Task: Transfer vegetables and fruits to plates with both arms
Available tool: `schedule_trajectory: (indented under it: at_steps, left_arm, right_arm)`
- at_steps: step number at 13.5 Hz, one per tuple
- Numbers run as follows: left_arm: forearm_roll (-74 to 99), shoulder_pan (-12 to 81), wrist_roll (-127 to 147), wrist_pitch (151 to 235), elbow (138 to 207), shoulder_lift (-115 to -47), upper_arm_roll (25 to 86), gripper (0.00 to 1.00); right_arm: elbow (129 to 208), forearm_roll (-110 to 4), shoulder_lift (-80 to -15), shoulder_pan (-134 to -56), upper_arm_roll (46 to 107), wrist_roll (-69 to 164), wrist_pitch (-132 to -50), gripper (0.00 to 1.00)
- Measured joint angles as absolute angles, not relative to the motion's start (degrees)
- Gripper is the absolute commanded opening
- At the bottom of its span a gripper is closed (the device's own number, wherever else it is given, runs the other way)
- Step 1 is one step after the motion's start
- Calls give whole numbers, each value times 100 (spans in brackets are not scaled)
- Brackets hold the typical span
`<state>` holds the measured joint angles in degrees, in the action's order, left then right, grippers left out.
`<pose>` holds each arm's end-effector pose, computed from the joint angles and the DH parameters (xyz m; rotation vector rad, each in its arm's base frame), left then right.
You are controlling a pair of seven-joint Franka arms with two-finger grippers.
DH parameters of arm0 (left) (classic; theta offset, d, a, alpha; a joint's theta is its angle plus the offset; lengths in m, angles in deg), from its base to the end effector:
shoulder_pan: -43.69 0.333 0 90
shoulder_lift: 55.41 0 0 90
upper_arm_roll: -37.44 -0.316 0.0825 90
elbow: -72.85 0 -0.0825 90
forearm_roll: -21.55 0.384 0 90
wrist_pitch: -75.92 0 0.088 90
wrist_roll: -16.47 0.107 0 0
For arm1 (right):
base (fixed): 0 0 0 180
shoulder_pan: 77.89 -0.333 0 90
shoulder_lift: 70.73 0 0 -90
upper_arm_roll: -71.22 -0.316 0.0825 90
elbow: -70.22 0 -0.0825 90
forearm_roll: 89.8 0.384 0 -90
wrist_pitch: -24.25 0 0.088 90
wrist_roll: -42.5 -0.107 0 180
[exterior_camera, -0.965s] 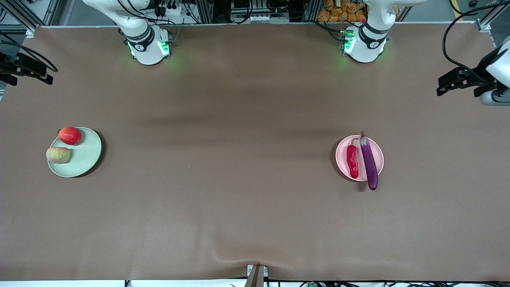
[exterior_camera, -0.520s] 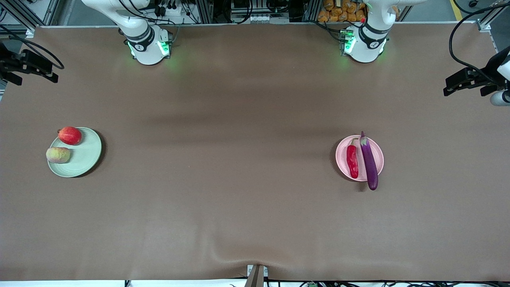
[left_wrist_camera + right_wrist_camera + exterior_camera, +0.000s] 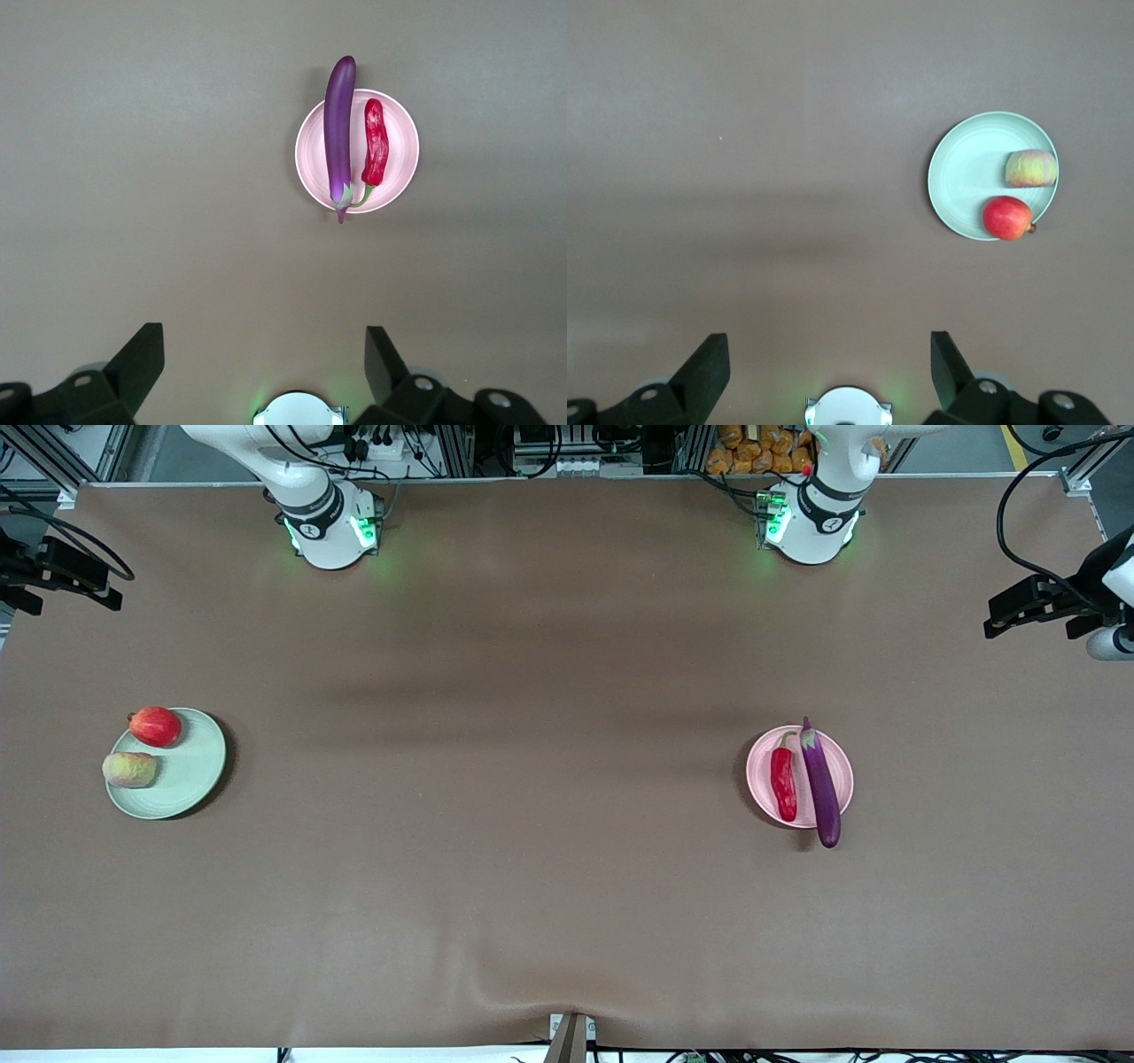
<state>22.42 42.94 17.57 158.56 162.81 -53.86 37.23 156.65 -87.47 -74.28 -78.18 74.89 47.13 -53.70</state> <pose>0.5323 -0.0032 0.6289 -3.1228 0.0429 0.1575 0.5114 -0.0265 0.6688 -3.0887 -0.0446 0.1281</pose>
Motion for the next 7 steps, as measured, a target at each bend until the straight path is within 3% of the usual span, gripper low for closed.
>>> schedule_trajectory:
  at_steps: [7]
  left_arm:
    - [2242,4279,2065,15856,16281,-5386,3746,100]
  right_arm:
    - [15665,-8731,-7428,-7818,7489,4713,-5486,100]
